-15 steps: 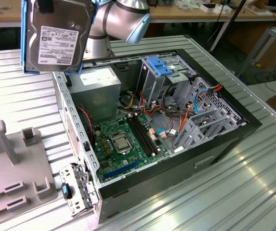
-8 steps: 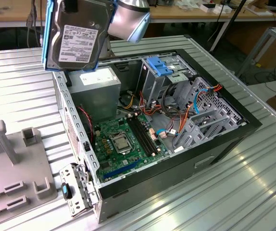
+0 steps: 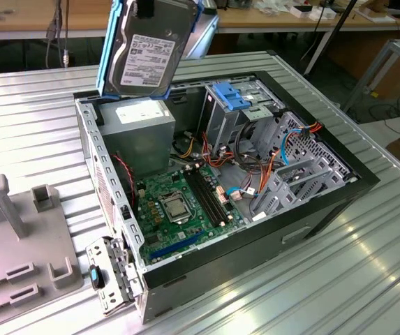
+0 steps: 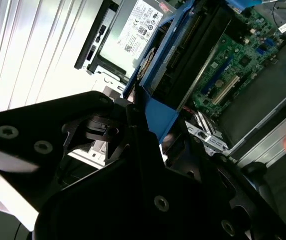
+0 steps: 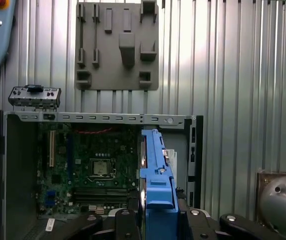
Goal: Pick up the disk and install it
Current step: 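Pick up the disk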
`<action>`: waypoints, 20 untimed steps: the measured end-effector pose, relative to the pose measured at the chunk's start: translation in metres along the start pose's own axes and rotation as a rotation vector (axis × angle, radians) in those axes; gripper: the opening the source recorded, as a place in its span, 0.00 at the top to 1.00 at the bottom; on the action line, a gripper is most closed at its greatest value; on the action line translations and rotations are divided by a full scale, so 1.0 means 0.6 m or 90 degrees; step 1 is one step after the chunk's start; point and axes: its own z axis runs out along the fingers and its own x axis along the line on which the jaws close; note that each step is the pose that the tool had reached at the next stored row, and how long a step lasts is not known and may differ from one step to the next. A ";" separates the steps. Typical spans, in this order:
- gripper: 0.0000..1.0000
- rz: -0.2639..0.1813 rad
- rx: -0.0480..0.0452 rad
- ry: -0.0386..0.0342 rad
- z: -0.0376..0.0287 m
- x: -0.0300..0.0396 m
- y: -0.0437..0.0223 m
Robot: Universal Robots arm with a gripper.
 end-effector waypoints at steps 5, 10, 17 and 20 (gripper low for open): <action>0.63 0.002 0.0000 0.0000 0.000 0.011 -0.006; 0.63 0.003 0.0000 0.0000 0.001 0.030 -0.010; 0.63 0.004 0.0000 0.0000 0.002 0.061 -0.013; 0.63 0.004 0.0000 0.0001 0.003 0.067 -0.031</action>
